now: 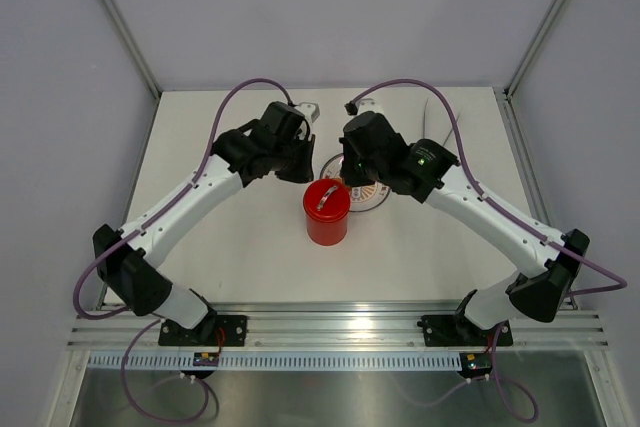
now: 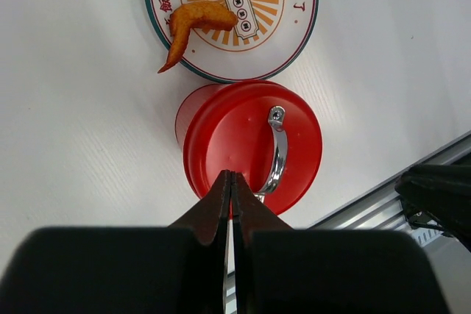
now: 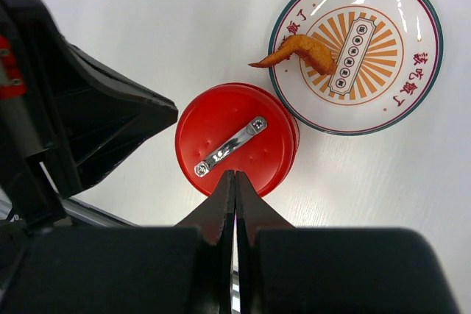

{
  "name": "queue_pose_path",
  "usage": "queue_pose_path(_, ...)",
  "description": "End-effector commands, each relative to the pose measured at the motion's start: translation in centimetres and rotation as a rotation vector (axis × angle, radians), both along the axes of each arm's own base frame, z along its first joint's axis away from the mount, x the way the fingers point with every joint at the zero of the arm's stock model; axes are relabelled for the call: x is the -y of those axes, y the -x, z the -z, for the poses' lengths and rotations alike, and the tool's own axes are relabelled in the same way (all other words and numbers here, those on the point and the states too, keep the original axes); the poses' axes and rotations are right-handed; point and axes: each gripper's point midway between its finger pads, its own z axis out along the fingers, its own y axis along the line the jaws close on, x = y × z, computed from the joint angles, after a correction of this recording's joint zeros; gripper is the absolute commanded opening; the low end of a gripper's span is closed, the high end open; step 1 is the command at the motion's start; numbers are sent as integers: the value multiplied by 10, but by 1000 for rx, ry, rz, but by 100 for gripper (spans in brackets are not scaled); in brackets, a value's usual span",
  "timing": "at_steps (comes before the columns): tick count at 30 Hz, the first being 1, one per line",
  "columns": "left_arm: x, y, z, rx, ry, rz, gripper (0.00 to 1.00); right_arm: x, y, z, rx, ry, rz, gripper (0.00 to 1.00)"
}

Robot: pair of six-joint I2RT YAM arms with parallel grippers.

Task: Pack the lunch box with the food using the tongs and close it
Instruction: Close the box lid on the packing box.

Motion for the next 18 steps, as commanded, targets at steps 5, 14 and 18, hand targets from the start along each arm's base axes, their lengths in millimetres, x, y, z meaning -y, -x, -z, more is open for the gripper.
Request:
queue_pose_path(5,-3,0,16,-9,-16,-1,0,2,-2,-8,31,-2,16,0)
queue_pose_path(14,-7,13,90,-178,-109,-16,0,7,1,-6,25,-3,25,0)
queue_pose_path(18,-12,2,44,-72,-94,-34,0,6,0,-5,29,-5,25,0)
